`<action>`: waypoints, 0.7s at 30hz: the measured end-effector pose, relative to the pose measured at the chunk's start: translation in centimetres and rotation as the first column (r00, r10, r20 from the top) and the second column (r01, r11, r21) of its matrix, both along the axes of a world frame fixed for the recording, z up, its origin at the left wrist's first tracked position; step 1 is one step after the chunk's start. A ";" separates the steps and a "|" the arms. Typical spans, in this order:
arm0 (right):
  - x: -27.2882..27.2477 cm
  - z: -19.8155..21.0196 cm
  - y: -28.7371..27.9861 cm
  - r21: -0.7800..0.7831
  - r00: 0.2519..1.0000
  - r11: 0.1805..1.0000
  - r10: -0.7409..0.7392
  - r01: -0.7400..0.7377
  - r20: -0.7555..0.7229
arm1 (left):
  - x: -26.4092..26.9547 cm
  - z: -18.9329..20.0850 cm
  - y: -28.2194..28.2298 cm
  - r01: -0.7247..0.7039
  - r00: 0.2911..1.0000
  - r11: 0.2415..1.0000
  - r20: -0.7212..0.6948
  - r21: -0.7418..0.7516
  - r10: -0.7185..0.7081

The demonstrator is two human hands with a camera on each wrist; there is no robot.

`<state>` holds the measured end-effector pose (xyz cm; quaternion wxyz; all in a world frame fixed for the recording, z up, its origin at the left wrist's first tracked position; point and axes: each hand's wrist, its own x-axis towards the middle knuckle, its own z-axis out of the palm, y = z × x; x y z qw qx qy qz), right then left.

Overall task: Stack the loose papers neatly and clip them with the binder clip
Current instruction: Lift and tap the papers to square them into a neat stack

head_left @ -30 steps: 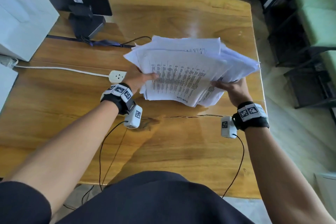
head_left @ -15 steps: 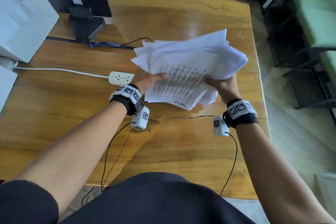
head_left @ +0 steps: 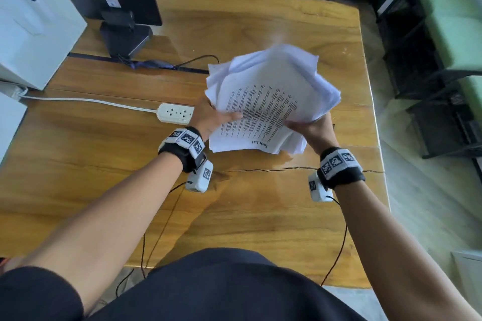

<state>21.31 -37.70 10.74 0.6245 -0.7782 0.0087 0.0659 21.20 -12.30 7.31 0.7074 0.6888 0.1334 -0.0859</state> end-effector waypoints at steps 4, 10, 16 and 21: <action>1.3 0.0 0.8 -0.085 0.985 0.981 -0.174 0.175 0.020 | 0.0 0.2 -0.3 -0.059 0.998 0.996 0.014 -0.059 0.060; 4.8 4.8 -0.9 -0.415 0.996 0.905 0.088 -0.091 -0.028 | 1.1 2.4 3.8 -0.081 0.997 0.987 0.006 -0.140 0.082; 7.0 5.3 1.1 -0.715 0.915 0.577 0.313 -0.395 -0.253 | 1.6 4.8 4.2 0.228 0.961 0.954 0.110 0.194 -0.253; 6.4 4.1 3.2 -0.698 0.856 0.515 0.422 -0.497 -0.299 | 0.3 2.5 2.0 0.382 0.922 0.908 -0.127 0.172 -0.364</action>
